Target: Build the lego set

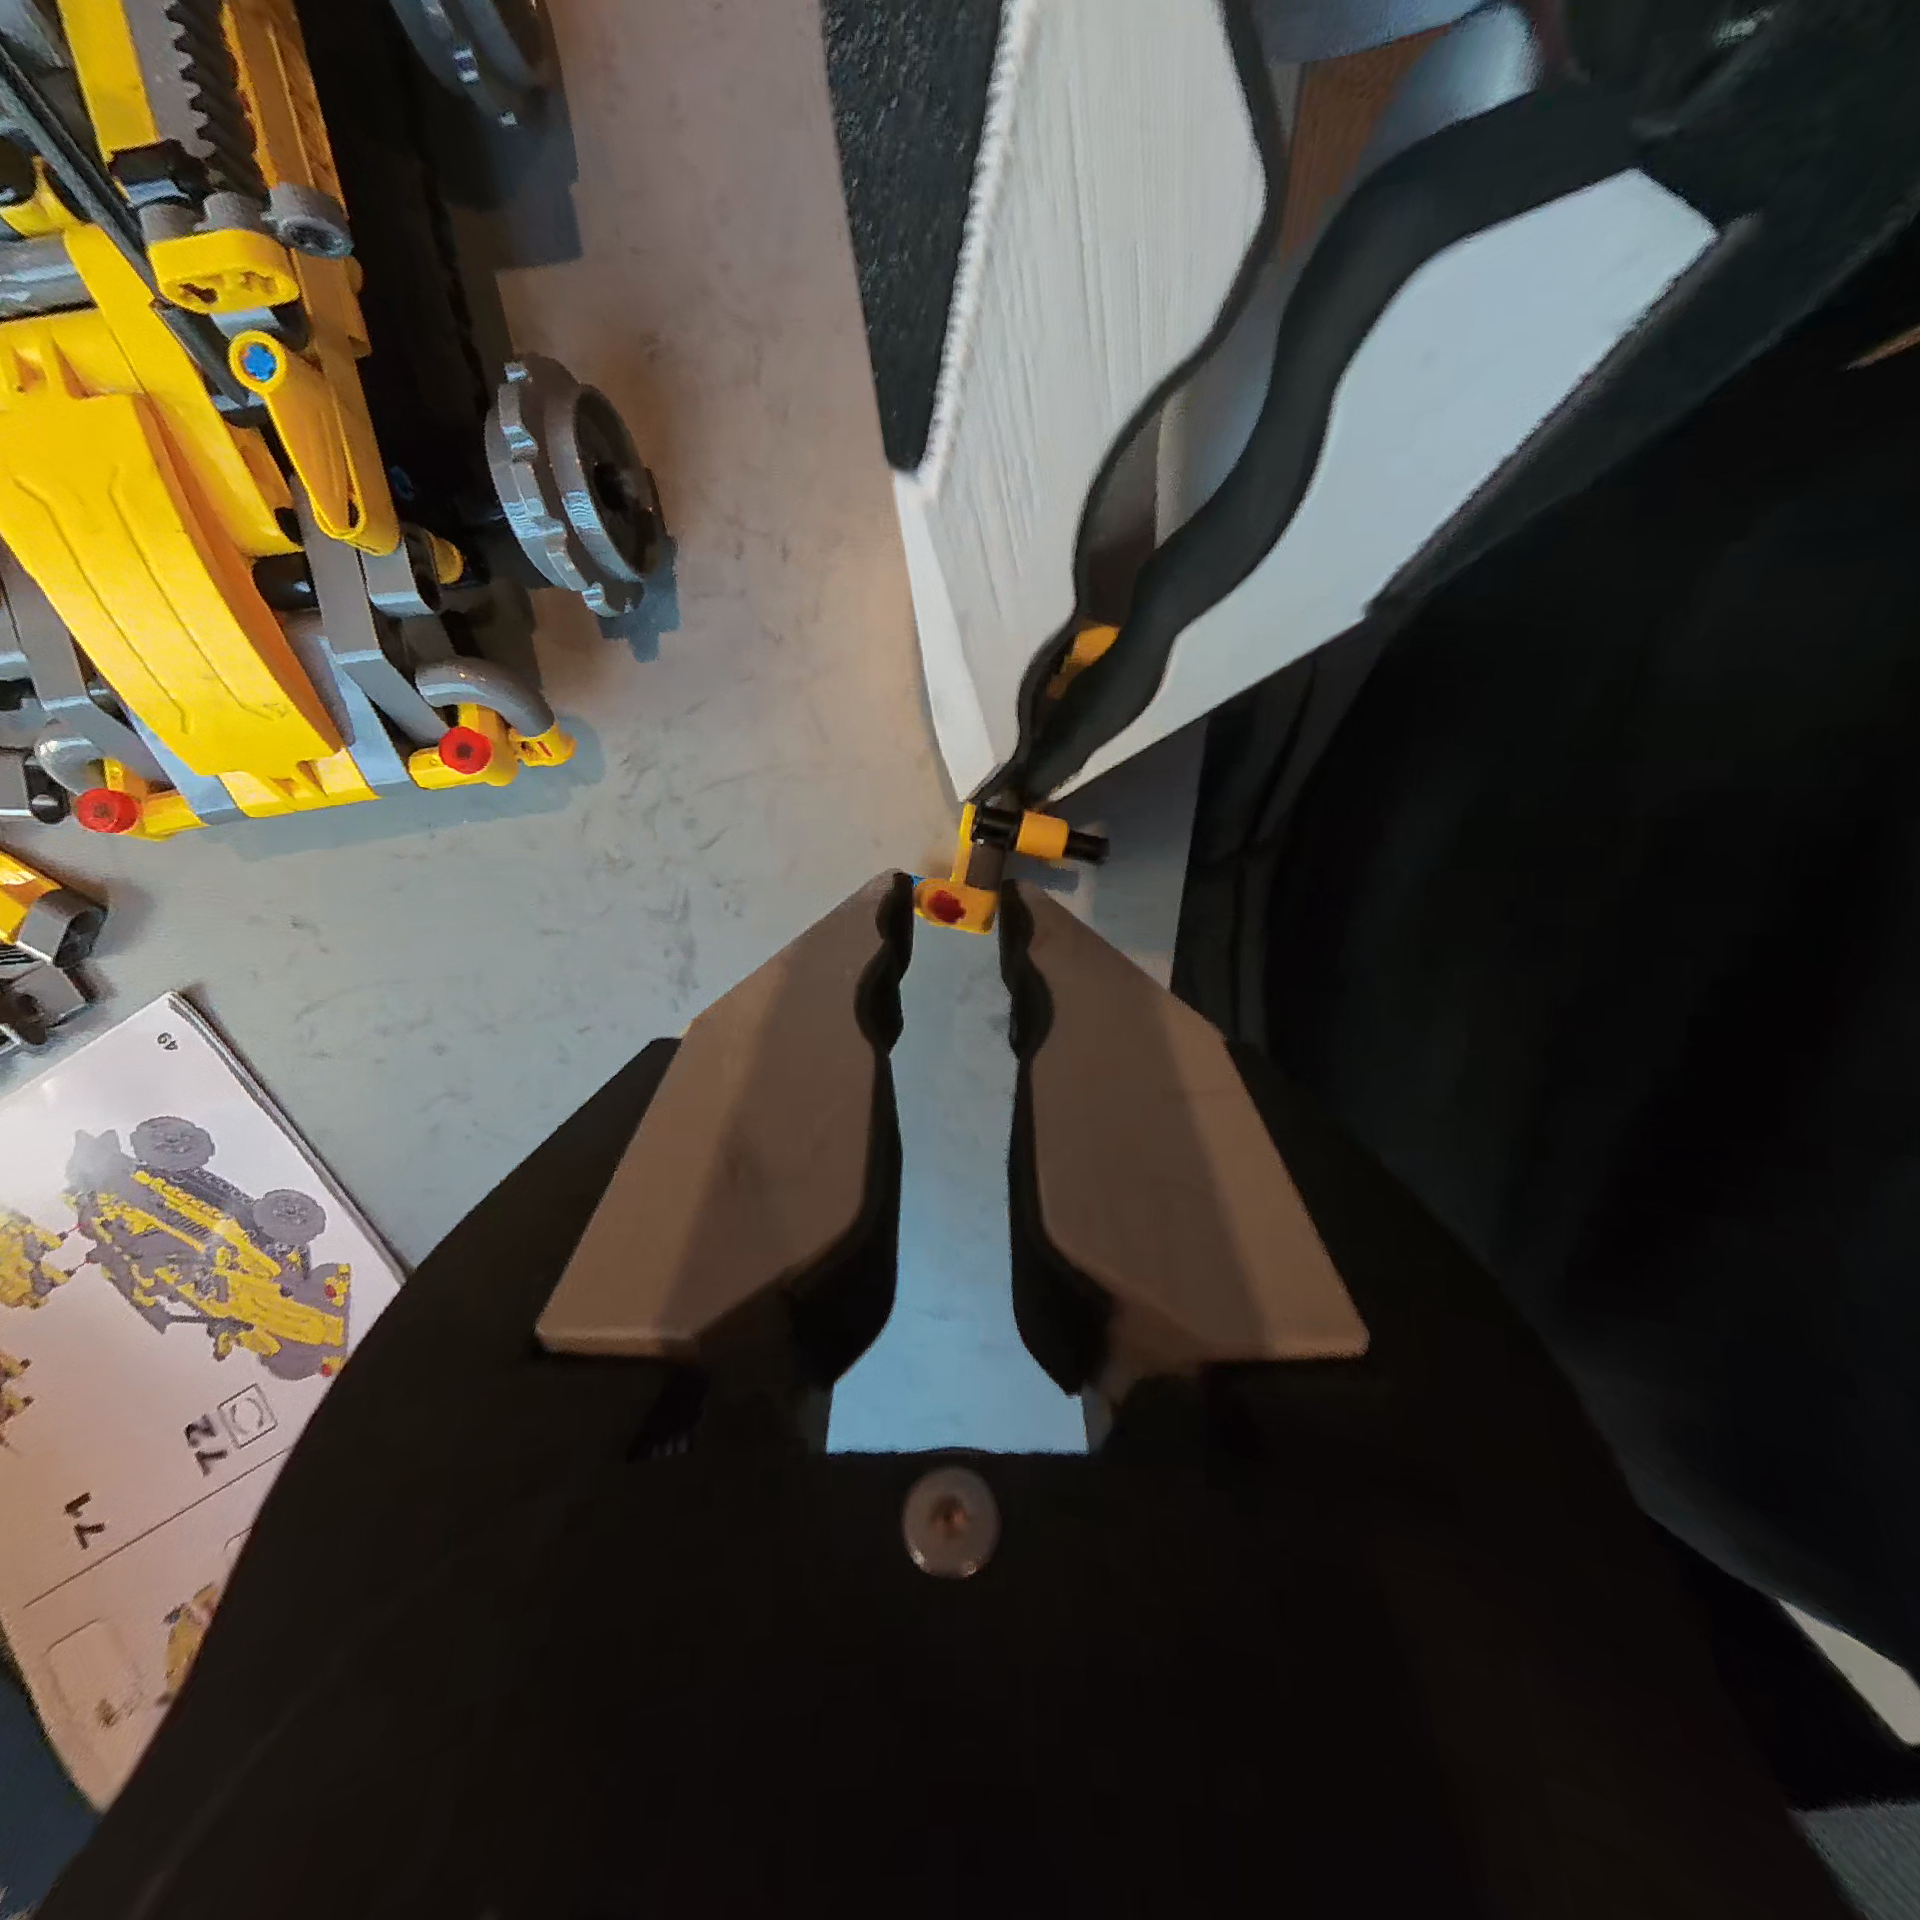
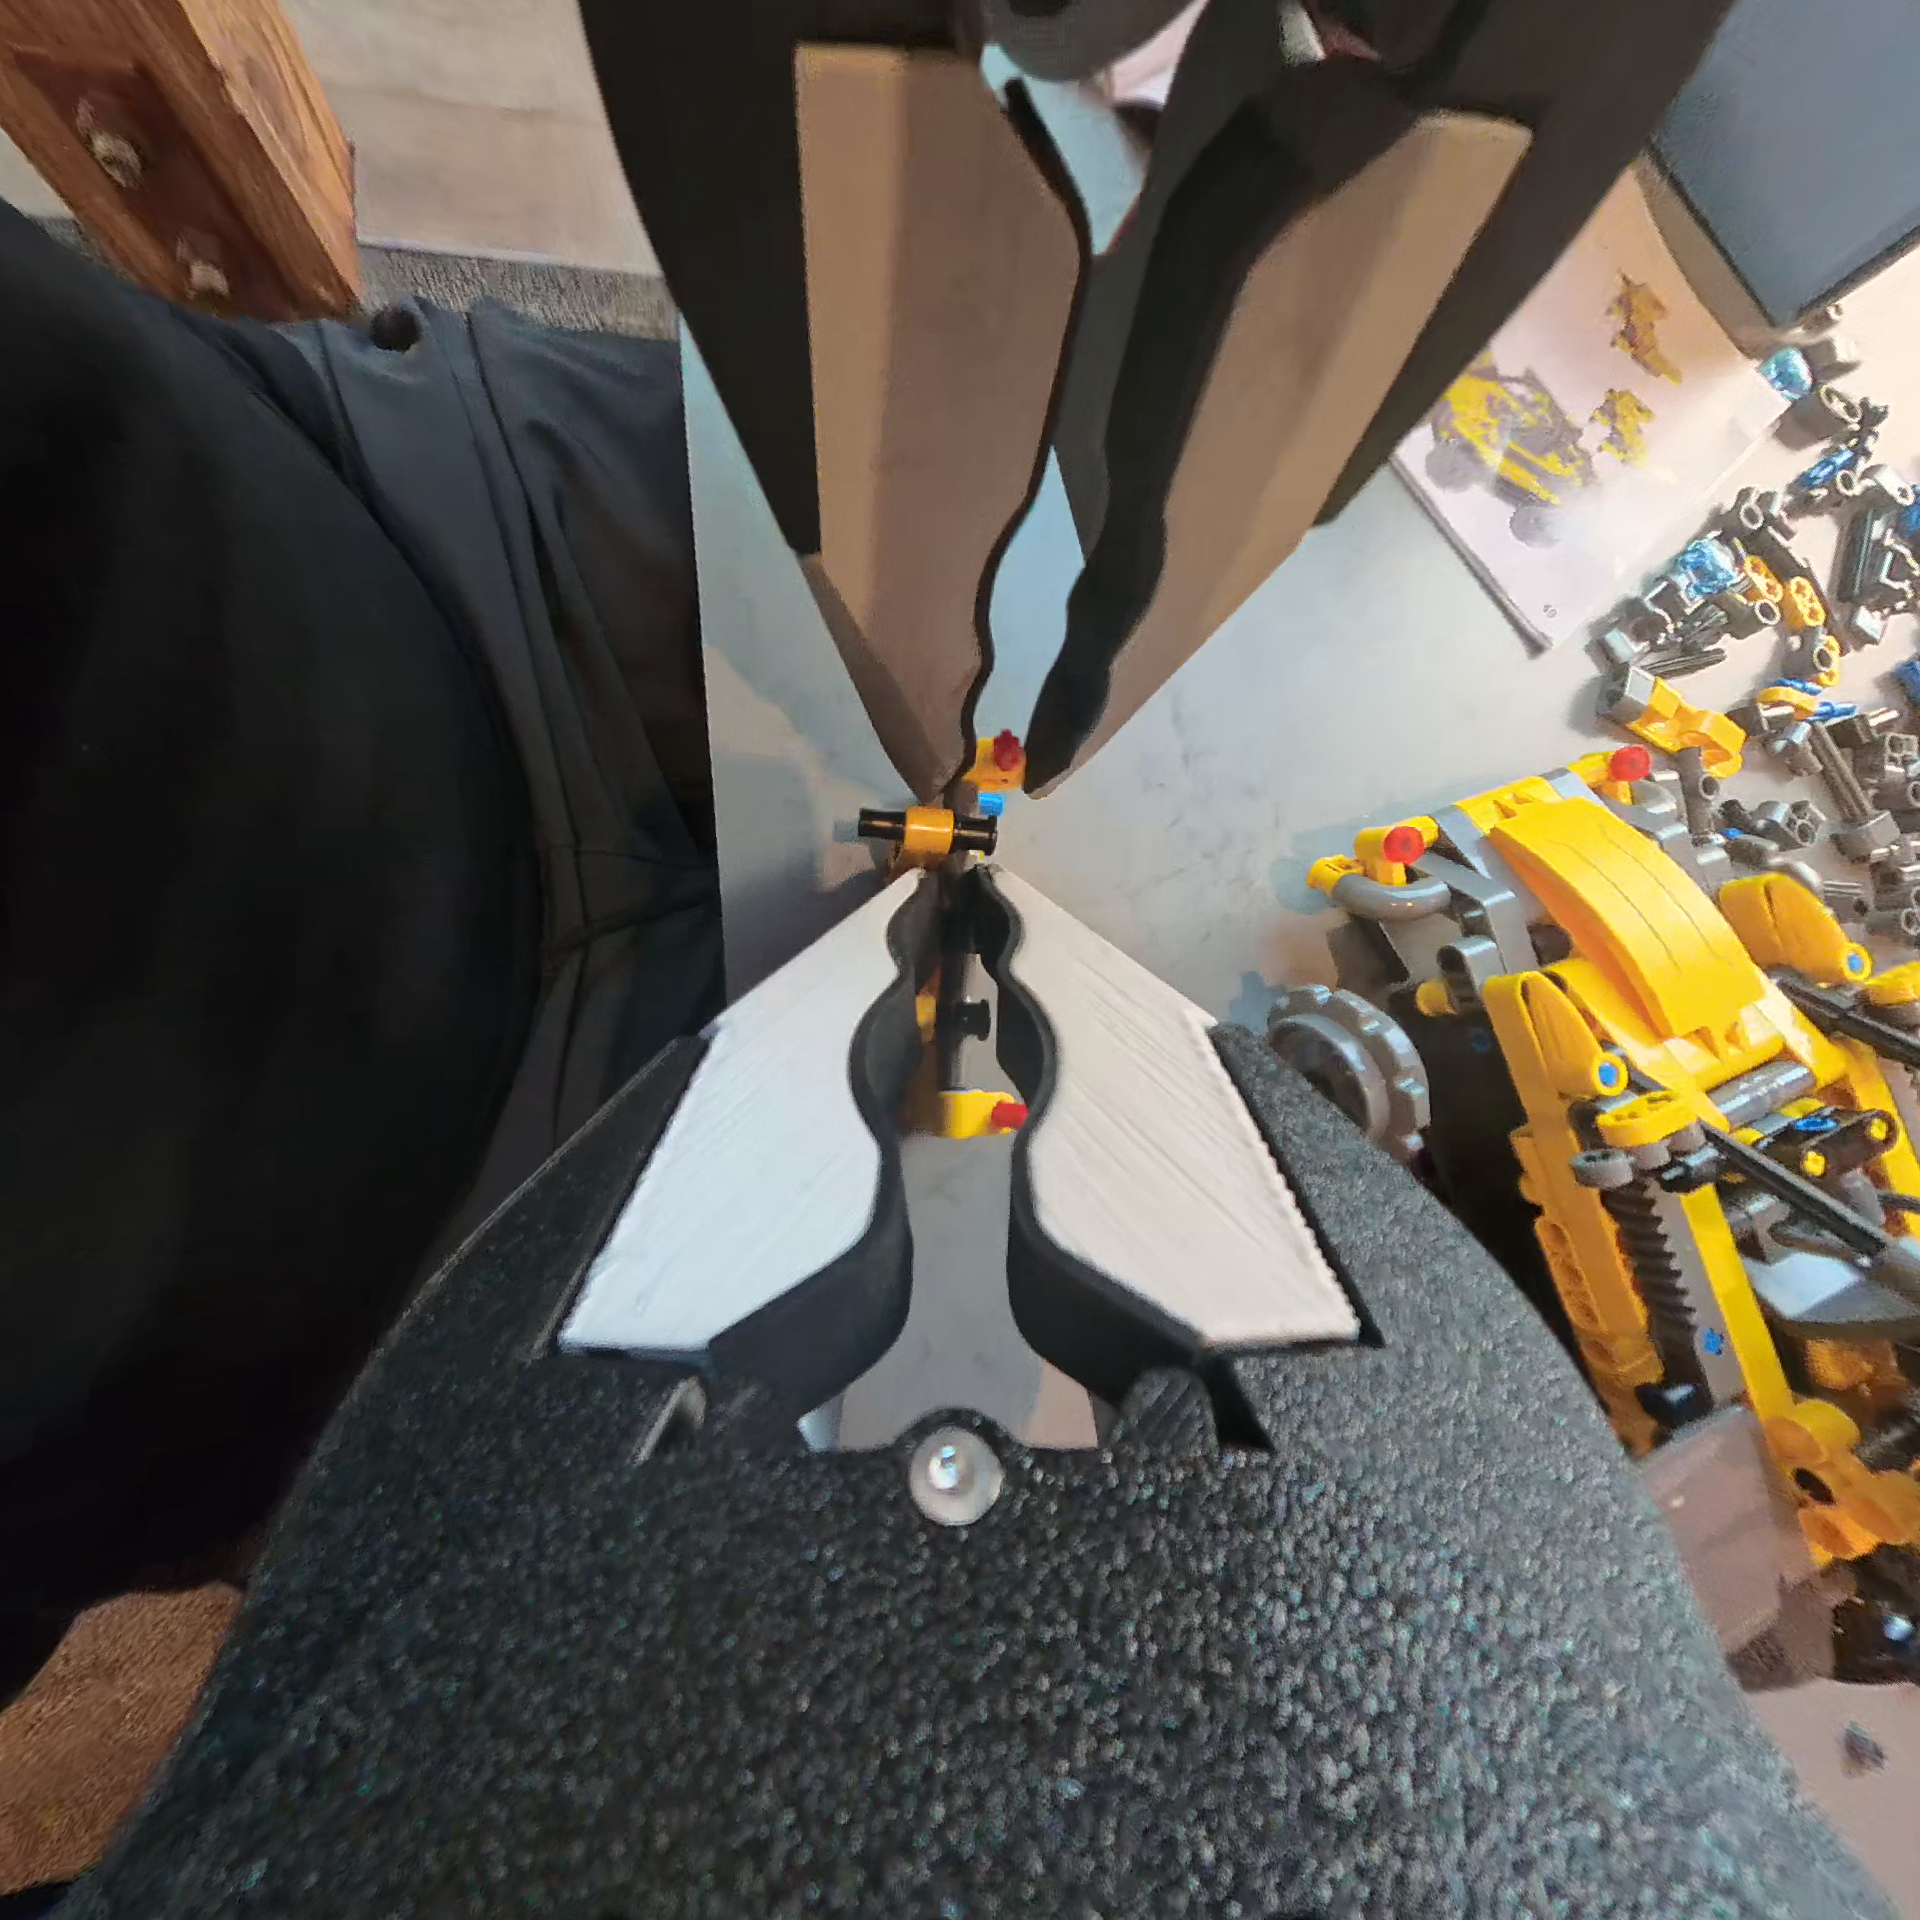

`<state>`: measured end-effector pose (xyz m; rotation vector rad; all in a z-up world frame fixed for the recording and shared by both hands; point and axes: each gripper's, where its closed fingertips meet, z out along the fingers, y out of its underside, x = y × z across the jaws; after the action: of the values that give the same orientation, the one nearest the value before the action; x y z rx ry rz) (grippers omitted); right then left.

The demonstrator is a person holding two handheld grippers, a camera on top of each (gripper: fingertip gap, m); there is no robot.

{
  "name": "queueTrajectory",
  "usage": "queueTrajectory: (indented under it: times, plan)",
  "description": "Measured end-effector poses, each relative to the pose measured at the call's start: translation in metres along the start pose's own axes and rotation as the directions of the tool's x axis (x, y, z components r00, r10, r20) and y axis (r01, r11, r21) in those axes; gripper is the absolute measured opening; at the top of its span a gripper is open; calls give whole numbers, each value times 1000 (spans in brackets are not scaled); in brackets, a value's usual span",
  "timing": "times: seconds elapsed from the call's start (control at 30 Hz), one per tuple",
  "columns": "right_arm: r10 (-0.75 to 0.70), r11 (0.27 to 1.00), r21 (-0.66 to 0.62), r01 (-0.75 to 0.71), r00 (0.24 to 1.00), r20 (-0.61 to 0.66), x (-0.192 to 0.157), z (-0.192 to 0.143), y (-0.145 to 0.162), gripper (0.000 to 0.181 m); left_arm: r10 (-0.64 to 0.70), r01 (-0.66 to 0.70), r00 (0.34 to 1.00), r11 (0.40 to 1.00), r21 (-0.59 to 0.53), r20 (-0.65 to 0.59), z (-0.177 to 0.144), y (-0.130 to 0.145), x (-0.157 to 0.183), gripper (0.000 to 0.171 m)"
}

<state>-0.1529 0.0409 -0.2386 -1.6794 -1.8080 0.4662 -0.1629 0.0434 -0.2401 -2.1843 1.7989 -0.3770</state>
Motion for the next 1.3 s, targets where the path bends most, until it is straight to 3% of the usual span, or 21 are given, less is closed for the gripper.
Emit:
queueTrajectory:
  times: [0.03,0.4,0.5,0.7,0.8,0.93,1.03,1.17,1.2,1.3]
  plan:
    - [-5,1000,21,5,1000,-4,0,0,0,7,1,0,1000,1000,21,-10,-2,0,1,16]
    - [-45,993,106,52,997,-70,9,0,-3,8,-96,114,992,962,249,-84,-14,6,-8,23]
    - [-17,986,162,25,999,-52,6,-8,-11,18,-76,107,991,944,312,-112,-13,-1,-6,18]
    - [102,980,176,-88,992,-74,16,-30,2,27,-51,75,995,939,336,-82,-11,6,-14,19]
    - [194,965,191,-177,979,-71,21,-42,15,34,-29,74,992,925,372,-123,-13,4,-11,20]
    - [384,897,206,-392,920,81,14,-44,30,42,-43,112,982,917,383,-184,-6,3,-9,24]
    - [448,863,178,-473,879,163,10,-32,36,48,-27,101,981,916,389,-190,-1,2,-7,17]
    - [423,887,142,-440,896,133,10,-16,35,32,18,40,990,914,404,-139,3,-1,-6,12]
    - [406,898,125,-422,904,136,8,-13,33,19,35,10,994,915,404,-102,4,-1,-8,12]
    - [319,939,135,-315,948,-7,20,-16,29,18,140,-170,985,897,408,102,0,-6,-23,12]
